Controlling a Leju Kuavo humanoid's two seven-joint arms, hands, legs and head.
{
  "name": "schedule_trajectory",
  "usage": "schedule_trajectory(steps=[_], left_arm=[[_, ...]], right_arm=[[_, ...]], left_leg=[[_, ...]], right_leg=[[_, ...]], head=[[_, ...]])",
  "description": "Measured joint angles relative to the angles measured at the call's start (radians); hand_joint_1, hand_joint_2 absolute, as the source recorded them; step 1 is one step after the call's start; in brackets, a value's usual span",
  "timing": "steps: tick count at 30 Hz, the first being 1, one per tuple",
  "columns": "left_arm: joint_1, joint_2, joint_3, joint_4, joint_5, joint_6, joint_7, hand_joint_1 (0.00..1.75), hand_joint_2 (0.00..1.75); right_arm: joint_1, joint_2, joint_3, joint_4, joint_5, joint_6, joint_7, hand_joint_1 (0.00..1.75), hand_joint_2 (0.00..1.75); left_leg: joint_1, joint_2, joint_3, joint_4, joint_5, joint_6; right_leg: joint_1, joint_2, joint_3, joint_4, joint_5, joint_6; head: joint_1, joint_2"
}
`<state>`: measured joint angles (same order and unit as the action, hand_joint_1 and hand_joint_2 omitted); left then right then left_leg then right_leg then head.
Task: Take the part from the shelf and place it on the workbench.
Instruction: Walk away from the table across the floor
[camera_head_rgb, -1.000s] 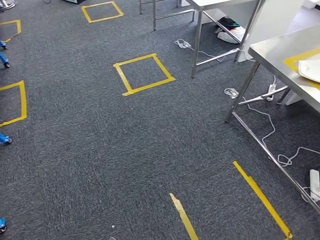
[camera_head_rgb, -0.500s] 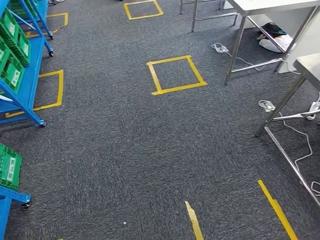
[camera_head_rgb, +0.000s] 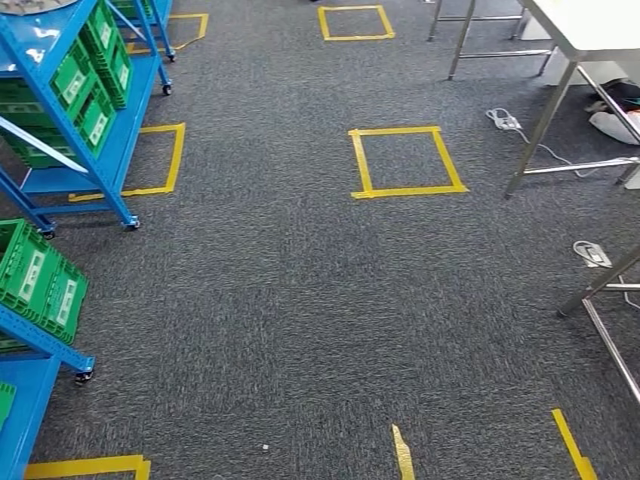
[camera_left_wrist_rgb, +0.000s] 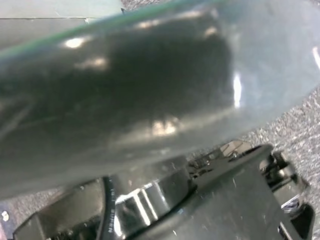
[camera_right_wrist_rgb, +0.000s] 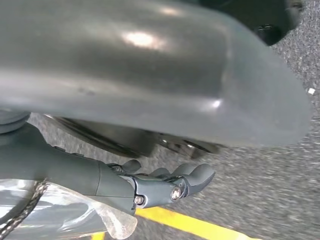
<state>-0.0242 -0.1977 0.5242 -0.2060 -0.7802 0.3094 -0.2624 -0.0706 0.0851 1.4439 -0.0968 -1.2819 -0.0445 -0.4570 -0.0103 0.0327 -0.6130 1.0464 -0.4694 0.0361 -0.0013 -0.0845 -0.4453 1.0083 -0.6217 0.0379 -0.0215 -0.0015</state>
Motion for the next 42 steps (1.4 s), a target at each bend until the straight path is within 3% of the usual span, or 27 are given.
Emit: schedule_trajectory(steps=[2, 4, 5, 6, 7, 9, 10, 12, 13, 15, 17, 19, 20, 21, 23, 24, 25, 27, 29, 31, 33, 35, 36, 37, 38, 40, 42], left_arm=[[-0.005, 0.000, 0.001, 0.000, -0.008, -0.003, -0.004, 0.00, 0.00], [-0.010, 0.000, 0.001, 0.000, -0.009, -0.007, -0.011, 0.00, 0.00], [-0.010, 0.000, 0.001, 0.000, -0.009, -0.010, -0.014, 0.00, 0.00], [-0.010, 0.000, 0.002, 0.000, -0.010, -0.012, -0.017, 0.00, 0.00], [-0.010, 0.000, 0.002, 0.000, -0.012, -0.016, -0.019, 0.00, 0.00], [-0.010, -0.001, 0.002, 0.000, -0.019, -0.022, -0.027, 0.00, 0.00], [-0.012, -0.001, 0.002, 0.000, -0.024, -0.025, -0.030, 0.00, 0.00], [-0.012, -0.001, 0.002, 0.000, -0.031, -0.026, -0.033, 0.00, 0.00], [-0.010, -0.001, 0.002, 0.000, -0.034, -0.025, -0.033, 0.00, 0.00], [-0.008, 0.001, 0.002, 0.000, -0.036, -0.025, -0.033, 0.00, 0.00], [-0.009, 0.002, 0.002, 0.000, -0.036, -0.026, -0.033, 0.00, 0.00], [-0.011, 0.002, 0.002, 0.000, -0.036, -0.027, -0.033, 0.00, 0.00], [-0.011, 0.002, 0.002, 0.000, -0.036, -0.028, -0.033, 0.00, 0.00], [-0.009, 0.003, 0.002, 0.000, -0.036, -0.029, -0.033, 0.00, 0.00], [-0.007, 0.005, 0.002, 0.000, -0.037, -0.030, -0.033, 0.00, 0.00], [-0.008, 0.005, 0.002, 0.000, -0.039, -0.030, -0.033, 0.00, 0.00], [-0.009, 0.004, 0.002, 0.000, -0.040, -0.030, -0.033, 0.00, 0.00], [-0.012, 0.003, 0.002, 0.000, -0.044, -0.028, -0.033, 0.00, 0.00], [-0.010, 0.003, 0.002, 0.000, -0.047, -0.027, -0.033, 0.00, 0.00], [-0.009, 0.005, 0.002, 0.000, -0.048, -0.025, -0.033, 0.00, 0.00], [-0.012, 0.006, 0.003, 0.000, -0.049, -0.024, -0.033, 0.00, 0.00], [-0.014, 0.007, 0.003, 0.000, -0.050, -0.023, -0.033, 0.00, 0.00], [-0.014, 0.007, 0.003, 0.000, -0.050, -0.023, -0.033, 0.00, 0.00], [-0.013, 0.007, 0.003, 0.000, -0.050, -0.023, -0.033, 0.00, 0.00], [-0.013, 0.007, 0.003, 0.000, -0.050, -0.022, -0.033, 0.00, 0.00], [-0.013, 0.005, 0.003, 0.000, -0.050, -0.022, -0.033, 0.00, 0.00], [-0.013, 0.002, 0.003, 0.000, -0.050, -0.022, -0.033, 0.00, 0.00]], right_arm=[[-0.007, 0.000, 0.000, -0.001, 0.000, -0.004, 0.000, 0.00, 0.00], [-0.005, 0.000, 0.000, -0.001, 0.001, -0.007, 0.001, 0.00, 0.00], [-0.003, 0.000, 0.000, -0.002, 0.001, -0.008, 0.002, 0.00, 0.00], [-0.003, 0.000, 0.000, -0.002, 0.001, -0.009, 0.002, 0.00, 0.00], [-0.003, 0.001, 0.000, -0.002, 0.002, -0.010, 0.003, 0.00, 0.00], [-0.004, 0.001, 0.000, -0.003, 0.002, -0.011, 0.004, 0.00, 0.00], [-0.005, 0.001, 0.000, -0.004, 0.002, -0.012, 0.005, 0.00, 0.00], [-0.006, 0.001, 0.001, -0.004, 0.002, -0.013, 0.007, 0.00, 0.00], [-0.007, 0.002, 0.001, -0.005, 0.002, -0.013, 0.008, 0.00, 0.00], [-0.009, 0.005, 0.001, -0.005, 0.002, -0.013, 0.008, 0.00, 0.00], [-0.009, 0.008, 0.001, -0.006, 0.002, -0.013, 0.008, 0.00, 0.00], [-0.006, 0.010, 0.001, -0.006, 0.001, -0.014, 0.009, 0.00, 0.00], [-0.006, 0.010, 0.001, -0.006, 0.001, -0.014, 0.009, 0.00, 0.00], [-0.006, 0.010, 0.001, -0.006, 0.001, -0.015, 0.009, 0.00, 0.00], [-0.008, 0.010, 0.001, -0.006, 0.001, -0.015, 0.010, 0.00, 0.00], [-0.009, 0.010, 0.001, -0.006, 0.000, -0.016, 0.011, 0.00, 0.00], [-0.009, 0.010, 0.001, -0.006, 0.000, -0.017, 0.011, 0.00, 0.00], [-0.010, 0.010, 0.001, -0.006, -0.001, -0.020, 0.013, 0.00, 0.00], [-0.014, 0.011, 0.001, -0.006, -0.002, -0.021, 0.015, 0.00, 0.00], [-0.019, 0.012, 0.001, -0.006, -0.002, -0.021, 0.015, 0.00, 0.00], [-0.020, 0.013, 0.001, -0.007, -0.002, -0.021, 0.014, 0.00, 0.00], [-0.018, 0.013, 0.001, -0.007, -0.003, -0.021, 0.015, 0.00, 0.00], [-0.016, 0.013, 0.001, -0.007, -0.004, -0.021, 0.016, 0.00, 0.00], [-0.014, 0.013, 0.001, -0.007, -0.005, -0.020, 0.017, 0.00, 0.00], [-0.013, 0.013, 0.001, -0.007, -0.006, -0.020, 0.017, 0.00, 0.00], [-0.013, 0.012, 0.002, -0.007, -0.007, -0.020, 0.017, 0.00, 0.00], [-0.013, 0.012, 0.002, -0.007, -0.008, -0.020, 0.017, 0.00, 0.00]], left_leg=[[0.000, -0.021, 0.004, -0.006, 0.003, 0.010], [-0.003, -0.048, 0.005, -0.006, 0.001, 0.017], [-0.005, -0.063, 0.007, -0.006, -0.001, 0.019], [-0.006, -0.078, 0.010, -0.005, -0.003, 0.020], [-0.007, -0.093, 0.014, -0.005, -0.005, 0.020], [-0.008, -0.120, 0.022, -0.004, -0.010, 0.018], [-0.008, -0.133, 0.023, -0.003, -0.012, 0.015], [-0.005, -0.154, 0.018, -0.004, -0.009, 0.005], [-0.004, -0.164, 0.016, -0.006, -0.006, -0.001], [-0.006, -0.139, 0.008, 0.008, -0.019, -0.012], [-0.006, -0.080, -0.028, 0.089, -0.069, -0.025], [0.003, -0.050, -0.089, 0.214, -0.122, -0.038], [0.009, -0.045, -0.107, 0.252, -0.129, -0.044], [0.016, -0.040, -0.108, 0.254, -0.117, -0.051], [0.027, -0.019, -0.056, 0.154, -0.052, -0.063], [0.027, 0.003, -0.022, 0.090, -0.027, -0.068], [0.025, 0.023, 0.004, 0.037, -0.013, -0.065], [0.018, 0.041, 0.022, -0.001, -0.017, -0.049], [0.016, 0.021, 0.021, -0.004, -0.019, -0.028], [0.016, 0.001, 0.023, -0.007, -0.019, -0.015], [0.015, -0.020, 0.024, -0.008, -0.018, -0.004], [0.010, -0.047, 0.025, -0.008, -0.020, 0.003], [0.008, -0.061, 0.027, -0.007, -0.020, 0.004], [0.006, -0.076, 0.030, -0.007, -0.021, 0.005], [0.005, -0.090, 0.032, -0.007, -0.022, 0.005], [0.005, -0.116, 0.032, -0.006, -0.023, 0.003], [0.008, -0.138, 0.027, -0.006, -0.022, -0.004]], right_leg=[[-0.003, 0.056, -0.048, 0.100, -0.055, 0.003], [-0.003, 0.078, -0.128, 0.232, -0.104, 0.003], [-0.002, 0.082, -0.157, 0.264, -0.101, 0.002], [-0.002, 0.084, -0.169, 0.258, -0.075, 0.000], [-0.001, 0.091, -0.163, 0.215, -0.030, -0.004], [-0.001, 0.132, -0.128, 0.089, 0.059, -0.015], [-0.001, 0.153, -0.110, 0.043, 0.082, -0.018], [-0.001, 0.169, -0.093, 0.012, 0.088, -0.021], [-0.001, 0.161, -0.088, 0.005, 0.090, -0.023], [-0.005, 0.137, -0.079, -0.010, 0.097, -0.031], [-0.008, 0.106, -0.069, -0.021, 0.100, -0.037], [-0.008, 0.073, -0.065, -0.023, 0.095, -0.040], [-0.009, 0.058, -0.063, -0.023, 0.093, -0.039], [-0.011, 0.044, -0.061, -0.023, 0.090, -0.037], [-0.015, 0.021, -0.053, -0.022, 0.083, -0.026], [-0.015, 0.012, -0.050, -0.021, 0.077, -0.018], [-0.013, 0.002, -0.047, -0.019, 0.071, -0.010], [-0.008, -0.017, -0.044, -0.018, 0.061, 0.001], [-0.011, -0.029, -0.034, -0.020, 0.054, 0.008], [-0.016, 0.012, -0.044, 0.016, 0.024, 0.015], [-0.016, 0.066, -0.102, 0.131, -0.033, 0.012], [-0.012, 0.080, -0.176, 0.258, -0.071, 0.004], [-0.010, 0.082, -0.199, 0.281, -0.063, -0.002], [-0.007, 0.086, -0.203, 0.266, -0.035, -0.009], [-0.004, 0.093, -0.190, 0.215, 0.007, -0.016], [-0.002, 0.140, -0.147, 0.086, 0.080, -0.028], [0.000, 0.174, -0.118, 0.019, 0.101, -0.030]], head=[[0.005, 0.000], [0.006, 0.000], [0.005, 0.000], [0.005, 0.000], [0.005, 0.000], [0.005, 0.000], [0.005, 0.000], [0.005, 0.000], [0.005, 0.000], [0.004, 0.000], [0.001, 0.000], [0.001, 0.000], [0.001, 0.000], [0.001, 0.000], [0.001, 0.000], [-0.001, 0.000], [-0.002, 0.000], [0.000, 0.000], [0.003, 0.000], [0.004, 0.000], [0.007, 0.000], [0.008, 0.000], [0.008, 0.000], [0.008, 0.000], [0.008, 0.000], [0.008, 0.000], [0.009, 0.000]])
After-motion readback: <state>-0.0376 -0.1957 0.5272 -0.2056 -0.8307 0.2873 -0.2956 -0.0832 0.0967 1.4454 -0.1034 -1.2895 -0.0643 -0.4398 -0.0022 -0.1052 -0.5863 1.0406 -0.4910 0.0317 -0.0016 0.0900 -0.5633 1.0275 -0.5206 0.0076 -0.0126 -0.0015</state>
